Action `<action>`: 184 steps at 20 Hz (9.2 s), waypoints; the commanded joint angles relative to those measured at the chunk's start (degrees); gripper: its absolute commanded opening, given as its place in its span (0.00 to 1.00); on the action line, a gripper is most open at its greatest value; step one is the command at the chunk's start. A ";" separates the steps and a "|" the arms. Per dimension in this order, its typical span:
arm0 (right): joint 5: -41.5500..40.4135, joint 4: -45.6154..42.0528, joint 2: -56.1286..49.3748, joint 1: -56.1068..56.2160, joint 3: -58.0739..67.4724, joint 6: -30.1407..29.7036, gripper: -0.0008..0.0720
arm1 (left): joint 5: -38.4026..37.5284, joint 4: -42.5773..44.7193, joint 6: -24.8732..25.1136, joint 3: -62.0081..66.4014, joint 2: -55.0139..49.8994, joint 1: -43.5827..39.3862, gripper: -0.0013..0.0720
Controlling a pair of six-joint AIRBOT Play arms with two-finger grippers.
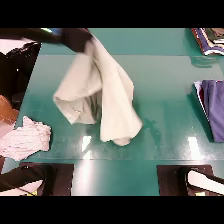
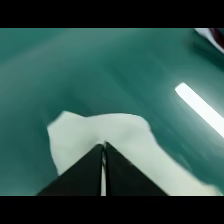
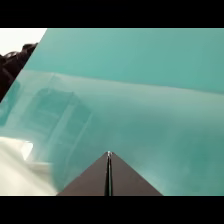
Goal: Fold the shirts.
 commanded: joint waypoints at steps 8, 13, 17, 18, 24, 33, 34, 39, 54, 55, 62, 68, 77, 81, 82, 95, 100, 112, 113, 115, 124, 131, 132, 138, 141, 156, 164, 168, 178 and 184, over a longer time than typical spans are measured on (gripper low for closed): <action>3.23 -0.04 -0.50 0.04 -4.61 0.02 0.04 | -7.10 -1.84 2.16 0.26 -16.61 -3.19 0.76; 3.21 -0.04 -0.55 0.04 -5.44 0.00 0.04 | -8.07 -0.17 -1.36 0.17 -17.44 14.19 0.76; 3.30 -0.04 -0.55 0.04 -5.44 0.02 0.04 | -7.26 -5.05 -1.73 -2.38 -21.33 24.30 0.76; 3.41 -0.04 -0.55 0.04 -5.44 0.02 0.04 | -6.93 -6.73 -1.70 -4.87 -22.05 25.77 0.76; 4.31 -0.09 -0.55 0.94 -5.46 0.02 0.04 | 1.44 -14.80 -1.29 -22.25 -25.66 27.23 0.76; 10.16 -9.75 -0.31 3.37 -6.82 3.37 0.04 | 13.40 -23.61 1.60 -22.93 -28.11 25.90 0.18; 10.73 -11.85 0.17 4.11 -9.46 3.96 0.04 | 13.16 -23.71 1.99 -22.62 -27.98 26.01 0.06; 1.53 -12.52 2.23 7.43 -36.41 4.00 0.58 | 7.61 -23.32 5.20 -16.24 -27.96 26.18 0.05; -18.47 4.35 -19.17 23.08 -46.10 0.96 0.30 | 2.14 -22.95 6.56 -6.69 -27.69 26.18 0.05; -19.12 4.26 -19.10 23.23 -45.31 -0.20 0.04 | 1.86 -22.69 6.56 -6.67 -27.32 26.18 0.05; -19.65 -3.61 -5.99 17.64 -28.61 -0.81 0.04 | 6.16 -11.06 10.95 -1.22 -10.10 26.18 0.05; -17.27 -11.06 7.80 14.45 -4.83 -0.85 0.04 | 10.01 -12.81 12.52 7.41 9.01 26.16 0.05; -14.25 -19.71 17.59 14.45 10.75 -0.83 0.04 | 11.82 -13.31 12.48 7.43 27.04 26.18 0.05; -13.99 -19.71 17.92 14.45 11.21 -0.72 0.04 | 7.28 -18.21 11.96 8.02 27.47 26.18 0.05; -13.68 -19.76 16.98 14.45 11.21 -0.11 0.04 | 5.60 -17.64 11.76 7.17 26.82 26.18 0.05; -8.28 -22.51 -23.50 14.45 -2.71 8.57 0.04 | 8.68 -10.27 8.22 -30.14 -6.14 26.18 0.05; -19.19 -22.14 -29.29 14.45 -2.82 9.09 0.04 | 24.63 -11.08 11.08 -30.01 -15.87 26.18 0.05; -14.01 -19.47 -22.97 11.54 -3.85 5.38 0.63 | 9.62 -10.78 10.51 -18.88 -12.50 36.65 0.70; -11.65 -19.52 -20.65 10.71 -5.86 4.24 0.63 | 5.73 -11.39 10.51 -19.32 -11.78 39.39 0.70; -8.68 -19.50 -15.32 9.62 -12.31 2.78 0.63 | -0.74 -13.29 10.62 -23.26 -10.51 43.87 0.70; -8.85 -19.12 6.43 8.48 -37.68 2.38 0.63 | 7.10 -19.45 20.06 -51.04 -7.19 45.88 0.70; -8.37 -19.47 16.79 7.48 -48.33 5.84 0.62 | 14.32 -20.31 22.60 -52.54 -8.50 39.52 0.70; -7.74 -19.45 18.12 6.29 -50.05 6.21 0.63 | 15.15 -20.35 22.40 -52.52 -8.96 38.64 0.70; 1.70 -19.89 25.27 -8.48 -60.74 9.07 0.62 | 13.86 -20.74 20.55 -50.14 -8.96 37.53 0.05; 5.99 -24.87 27.08 -15.43 -67.98 11.72 0.62 | 12.63 -20.81 20.57 -47.71 -7.69 37.53 0.05; -3.98 -24.52 10.62 1.84 -75.49 17.53 0.60 | 10.67 -21.62 20.59 -46.90 -6.84 37.55 0.05; -8.28 -24.39 20.48 4.98 -71.06 16.50 0.04 | 13.27 -21.42 20.41 -46.62 2.51 37.66 0.05; -12.63 -23.96 29.59 0.94 -50.69 16.46 0.04 | 13.33 -21.62 18.25 -36.94 13.77 37.66 0.05; -11.91 -24.04 29.53 -11.06 3.23 7.48 0.04 | 15.26 -22.10 12.22 12.70 25.53 37.66 0.05; 0.68 -23.98 25.03 -17.22 15.61 7.52 0.04 | 13.00 -27.71 7.28 14.71 28.55 37.66 0.05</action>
